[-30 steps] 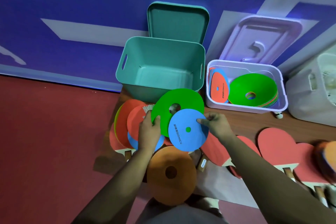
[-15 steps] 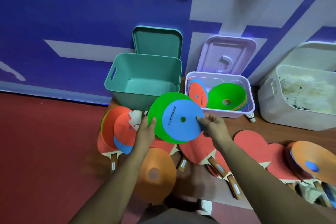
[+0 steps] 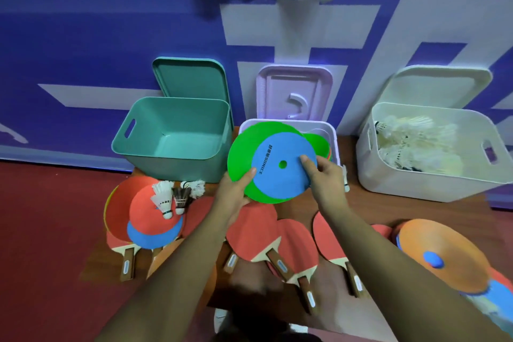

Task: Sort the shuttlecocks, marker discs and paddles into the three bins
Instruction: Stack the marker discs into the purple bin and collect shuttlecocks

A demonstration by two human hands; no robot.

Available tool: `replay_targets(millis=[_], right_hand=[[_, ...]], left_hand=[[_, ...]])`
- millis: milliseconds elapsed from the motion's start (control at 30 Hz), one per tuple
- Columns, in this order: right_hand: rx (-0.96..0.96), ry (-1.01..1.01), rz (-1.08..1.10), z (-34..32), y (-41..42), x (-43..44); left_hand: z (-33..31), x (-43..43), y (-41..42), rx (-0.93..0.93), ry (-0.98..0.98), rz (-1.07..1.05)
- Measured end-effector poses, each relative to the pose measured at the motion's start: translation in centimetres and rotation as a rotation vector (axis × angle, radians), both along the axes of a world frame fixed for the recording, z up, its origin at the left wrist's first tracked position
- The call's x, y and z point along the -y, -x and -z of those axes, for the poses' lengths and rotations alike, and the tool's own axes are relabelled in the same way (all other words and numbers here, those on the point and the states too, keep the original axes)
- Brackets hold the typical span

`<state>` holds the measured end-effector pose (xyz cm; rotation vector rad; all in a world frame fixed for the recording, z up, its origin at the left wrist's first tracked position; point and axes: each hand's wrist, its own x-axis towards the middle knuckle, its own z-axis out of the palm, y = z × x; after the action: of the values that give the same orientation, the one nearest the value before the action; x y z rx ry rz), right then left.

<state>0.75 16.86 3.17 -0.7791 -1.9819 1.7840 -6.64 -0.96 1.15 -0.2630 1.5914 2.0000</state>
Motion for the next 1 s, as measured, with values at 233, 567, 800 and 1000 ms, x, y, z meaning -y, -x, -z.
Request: replay_targets(millis=[233,567,800,1000], right_hand=[[0.007,-0.121,-0.101,-0.3,-0.2,-4.1],[-0.008,-0.335,-0.262,1.4,1.3,-6.0],[0.071,-0.322,-0.166,1.5,3.4,-6.5],[0.216,-0.513,0.135,2.4,5.4,-8.1]], left_hand=[[1.1,-4.8,1.3,-0.311,0.43,-0.176],[0.4,-8.1,5.9,-1.039,0.79,0.5],[0.0,-7.8,9.5,-0.99,0.646,0.442],[-0.8,-5.9,13.2,-0.786,0.763,0.024]])
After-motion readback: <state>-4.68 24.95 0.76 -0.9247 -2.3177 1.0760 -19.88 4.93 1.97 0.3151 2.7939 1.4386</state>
